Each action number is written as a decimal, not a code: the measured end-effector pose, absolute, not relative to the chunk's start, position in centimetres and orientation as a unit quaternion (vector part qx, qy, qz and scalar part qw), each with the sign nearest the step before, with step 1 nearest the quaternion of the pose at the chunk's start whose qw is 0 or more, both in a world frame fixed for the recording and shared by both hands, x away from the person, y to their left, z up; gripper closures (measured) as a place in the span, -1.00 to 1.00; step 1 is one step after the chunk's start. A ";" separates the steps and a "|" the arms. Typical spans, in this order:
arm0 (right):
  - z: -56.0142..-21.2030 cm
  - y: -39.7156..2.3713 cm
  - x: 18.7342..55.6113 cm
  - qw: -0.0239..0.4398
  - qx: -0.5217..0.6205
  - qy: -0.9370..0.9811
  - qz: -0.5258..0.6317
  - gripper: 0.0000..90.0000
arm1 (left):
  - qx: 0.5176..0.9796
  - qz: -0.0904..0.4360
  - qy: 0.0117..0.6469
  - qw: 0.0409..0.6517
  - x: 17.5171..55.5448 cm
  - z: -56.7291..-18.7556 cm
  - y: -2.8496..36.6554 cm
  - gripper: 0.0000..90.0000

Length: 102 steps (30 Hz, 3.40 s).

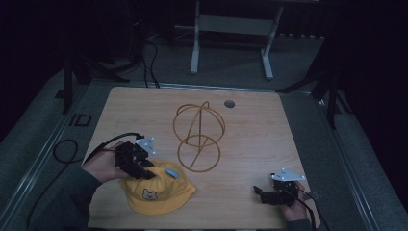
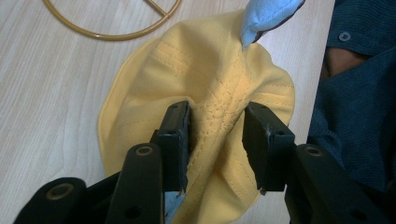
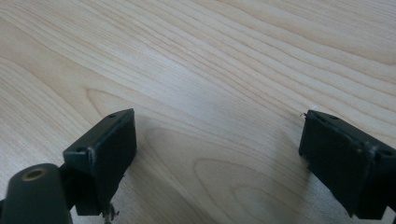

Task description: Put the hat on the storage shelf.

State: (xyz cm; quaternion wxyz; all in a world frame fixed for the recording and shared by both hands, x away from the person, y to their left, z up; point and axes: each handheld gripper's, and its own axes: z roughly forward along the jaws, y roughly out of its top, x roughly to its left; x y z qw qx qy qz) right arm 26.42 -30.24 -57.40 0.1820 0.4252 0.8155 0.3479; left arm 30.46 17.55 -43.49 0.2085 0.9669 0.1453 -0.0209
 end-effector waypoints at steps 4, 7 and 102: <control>-57.4 -30.2 26.4 0.182 0.425 0.816 0.348 -0.76 | 0.972 -0.021 0.140 0.186 30.6 -44.0 17.2 0.45; -57.4 -30.2 26.4 0.182 0.425 0.816 0.348 -0.76 | 0.975 -0.015 0.130 0.181 30.6 -43.9 17.2 0.55; -57.4 -30.3 26.4 0.184 0.423 0.816 0.348 -0.76 | 0.923 0.127 0.301 0.206 33.0 -37.9 22.9 0.80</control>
